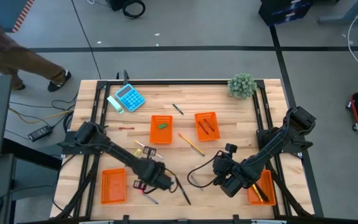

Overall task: Sort crayons/erasers/pens/pencils in bins
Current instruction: Put the bottom yellow pencil into the bottom left orange bin

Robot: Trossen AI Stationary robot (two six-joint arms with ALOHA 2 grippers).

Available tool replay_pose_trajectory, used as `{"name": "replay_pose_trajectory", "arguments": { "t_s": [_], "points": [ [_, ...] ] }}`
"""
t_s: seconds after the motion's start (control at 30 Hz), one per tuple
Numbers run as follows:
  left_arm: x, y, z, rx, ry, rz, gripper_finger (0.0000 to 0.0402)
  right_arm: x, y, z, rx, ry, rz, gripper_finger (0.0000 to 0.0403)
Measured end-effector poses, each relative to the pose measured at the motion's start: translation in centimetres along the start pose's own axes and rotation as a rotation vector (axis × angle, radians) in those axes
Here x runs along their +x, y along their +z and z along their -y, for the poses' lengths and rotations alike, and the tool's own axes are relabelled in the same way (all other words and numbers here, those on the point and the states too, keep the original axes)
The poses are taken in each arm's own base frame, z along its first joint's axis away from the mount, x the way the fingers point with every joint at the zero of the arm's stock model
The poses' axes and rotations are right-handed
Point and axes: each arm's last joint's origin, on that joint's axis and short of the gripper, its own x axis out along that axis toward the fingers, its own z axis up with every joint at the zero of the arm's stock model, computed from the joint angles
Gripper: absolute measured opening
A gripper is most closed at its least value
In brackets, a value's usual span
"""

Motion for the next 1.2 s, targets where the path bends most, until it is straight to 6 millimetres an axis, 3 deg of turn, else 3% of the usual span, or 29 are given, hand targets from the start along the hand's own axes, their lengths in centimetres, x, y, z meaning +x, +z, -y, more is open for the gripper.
{"name": "replay_pose_trajectory", "arguments": {
  "t_s": [0.3,0.47,0.6,0.93,1.2],
  "points": [
    [-5.7,-5.1,1.5,-0.101,0.013,0.163,0.0034,0.0,0.0,0.0,0.0,0.001,-0.001,0.0129],
    [-7.1,-8.7,3.0,0.018,0.045,0.105,0.0043,0.0,0.0,0.0,-0.001,0.002,-0.003,0.0129],
    [-8.2,-10.6,4.4,0.231,0.045,0.155,0.0043,0.0,0.0,0.0,0.0,0.003,-0.003,0.0129],
    [-9.2,-13.2,6.5,0.317,0.048,0.218,0.0036,0.0,0.0,0.0,0.002,0.005,-0.002,0.0129],
    [-6.5,-15.7,7.3,0.397,0.109,0.151,0.0029,0.0,0.0,0.0,0.002,0.004,-0.001,0.0129]
  ]
}}
